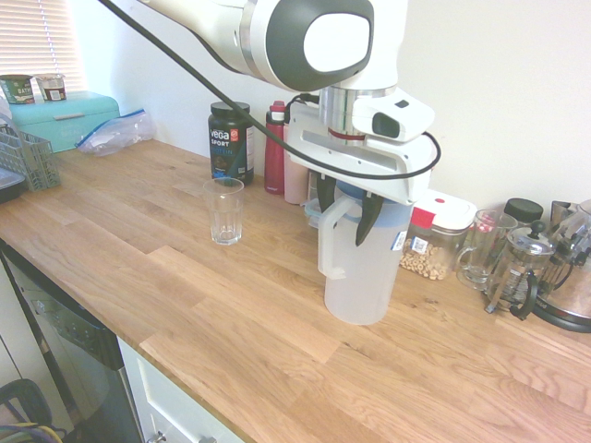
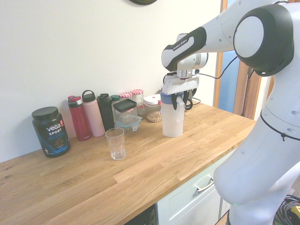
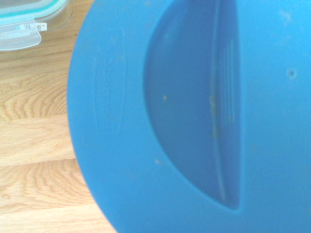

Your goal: Pour me some water

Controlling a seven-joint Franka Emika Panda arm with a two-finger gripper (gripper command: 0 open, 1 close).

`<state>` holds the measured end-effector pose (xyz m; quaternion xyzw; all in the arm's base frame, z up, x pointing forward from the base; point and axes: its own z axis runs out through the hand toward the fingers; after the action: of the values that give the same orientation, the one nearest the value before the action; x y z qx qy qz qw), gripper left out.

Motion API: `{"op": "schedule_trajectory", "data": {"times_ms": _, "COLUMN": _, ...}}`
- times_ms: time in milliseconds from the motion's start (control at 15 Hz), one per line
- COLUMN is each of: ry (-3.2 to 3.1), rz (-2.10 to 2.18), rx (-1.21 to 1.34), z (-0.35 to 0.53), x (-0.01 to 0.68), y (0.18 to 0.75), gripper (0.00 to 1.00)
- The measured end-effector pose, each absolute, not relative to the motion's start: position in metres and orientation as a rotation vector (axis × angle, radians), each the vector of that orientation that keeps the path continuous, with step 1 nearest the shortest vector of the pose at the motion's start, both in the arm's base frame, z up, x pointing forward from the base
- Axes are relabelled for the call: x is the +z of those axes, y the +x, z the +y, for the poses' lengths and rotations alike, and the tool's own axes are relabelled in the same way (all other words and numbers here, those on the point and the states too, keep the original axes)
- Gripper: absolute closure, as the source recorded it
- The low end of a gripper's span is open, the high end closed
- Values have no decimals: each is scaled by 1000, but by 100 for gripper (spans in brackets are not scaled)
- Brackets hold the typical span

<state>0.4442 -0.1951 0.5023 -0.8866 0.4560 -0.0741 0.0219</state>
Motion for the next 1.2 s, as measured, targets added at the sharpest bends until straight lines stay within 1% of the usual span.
{"op": "schedule_trajectory", "data": {"times_ms": 800, "ry": -2750, "rz": 1414, "rx": -227, "z": -194, "x": 505, "y": 443, "gripper": 100}}
{"op": "schedule_trajectory", "data": {"times_ms": 933, "ry": -2758, "rz": 1406, "rx": -243, "z": -195, "x": 520, "y": 436, "gripper": 100}}
{"op": "schedule_trajectory", "data": {"times_ms": 1200, "ry": -2815, "rz": 1275, "rx": -291, "z": -183, "x": 582, "y": 414, "gripper": 100}}
